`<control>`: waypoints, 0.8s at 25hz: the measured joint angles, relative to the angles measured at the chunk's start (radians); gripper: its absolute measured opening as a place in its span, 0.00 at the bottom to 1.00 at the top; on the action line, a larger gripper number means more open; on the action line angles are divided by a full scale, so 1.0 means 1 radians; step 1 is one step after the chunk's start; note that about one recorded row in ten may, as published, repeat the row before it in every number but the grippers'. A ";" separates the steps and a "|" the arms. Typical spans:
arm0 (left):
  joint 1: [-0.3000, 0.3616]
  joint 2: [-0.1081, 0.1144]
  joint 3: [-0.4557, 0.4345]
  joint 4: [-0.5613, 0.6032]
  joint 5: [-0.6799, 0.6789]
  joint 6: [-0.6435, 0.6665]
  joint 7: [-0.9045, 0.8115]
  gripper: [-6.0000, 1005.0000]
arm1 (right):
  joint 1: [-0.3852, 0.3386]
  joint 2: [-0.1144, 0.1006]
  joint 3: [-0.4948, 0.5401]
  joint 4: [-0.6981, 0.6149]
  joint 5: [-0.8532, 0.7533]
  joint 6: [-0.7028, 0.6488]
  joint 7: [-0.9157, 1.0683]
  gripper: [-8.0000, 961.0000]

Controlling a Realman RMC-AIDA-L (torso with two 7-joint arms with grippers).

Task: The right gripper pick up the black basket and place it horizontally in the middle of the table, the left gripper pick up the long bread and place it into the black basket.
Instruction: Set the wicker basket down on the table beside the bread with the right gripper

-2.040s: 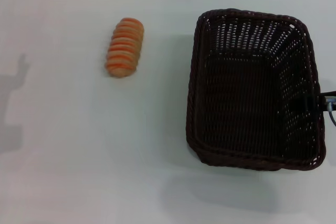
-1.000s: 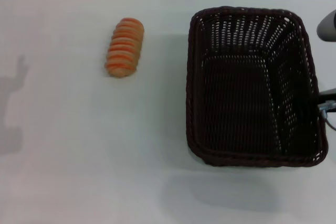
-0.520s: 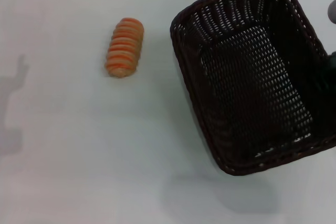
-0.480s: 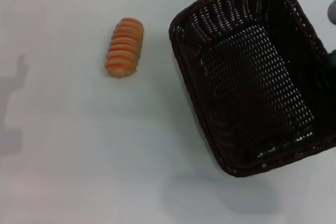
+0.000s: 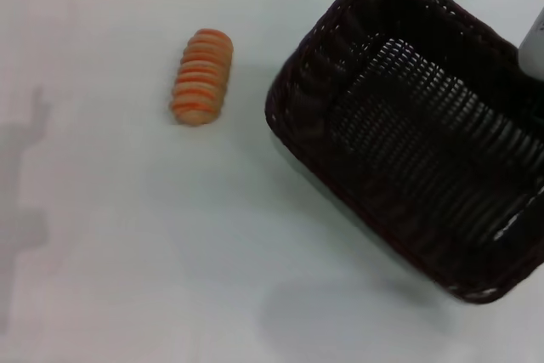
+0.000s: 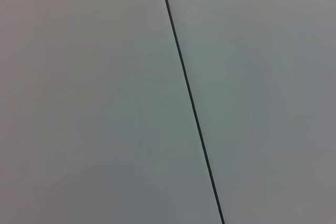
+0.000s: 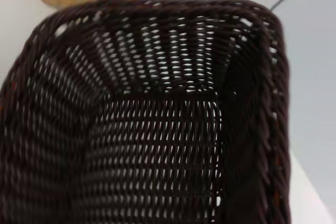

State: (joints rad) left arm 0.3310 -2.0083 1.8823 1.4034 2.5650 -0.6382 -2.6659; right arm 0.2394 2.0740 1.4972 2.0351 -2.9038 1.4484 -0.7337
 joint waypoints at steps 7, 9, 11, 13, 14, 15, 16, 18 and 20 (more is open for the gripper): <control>0.015 -0.054 0.012 0.006 0.008 0.000 0.042 0.85 | 0.119 -0.002 0.208 -0.006 0.132 0.114 -0.251 0.18; 0.023 -0.055 0.028 0.012 0.005 -0.005 0.043 0.85 | 0.160 -0.002 0.283 -0.017 0.203 0.168 -0.314 0.18; 0.026 -0.056 0.036 0.015 0.002 -0.005 0.043 0.85 | 0.204 -0.004 0.337 -0.040 0.250 0.208 -0.359 0.18; 0.034 -0.058 0.050 0.020 0.000 -0.006 0.044 0.85 | 0.235 -0.005 0.353 -0.067 0.261 0.232 -0.386 0.17; 0.036 -0.058 0.053 0.021 0.000 -0.007 0.044 0.85 | 0.250 -0.005 0.356 -0.081 0.264 0.244 -0.400 0.17; 0.036 -0.058 0.053 0.021 0.000 -0.007 0.044 0.85 | 0.265 -0.005 0.356 -0.096 0.273 0.260 -0.411 0.17; 0.037 -0.058 0.058 0.022 0.000 -0.008 0.044 0.85 | 0.277 -0.006 0.357 -0.110 0.288 0.272 -0.419 0.17; 0.037 -0.058 0.060 0.022 0.000 -0.008 0.045 0.85 | 0.298 -0.008 0.357 -0.137 0.329 0.300 -0.438 0.17; 0.036 -0.058 0.062 0.022 0.000 -0.008 0.045 0.85 | 0.327 -0.010 0.357 -0.180 0.367 0.330 -0.462 0.17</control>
State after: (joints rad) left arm 0.3673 -2.0663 1.9446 1.4251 2.5652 -0.6459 -2.6208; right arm 0.5665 2.0644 1.8542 1.8554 -2.5367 1.7784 -1.1953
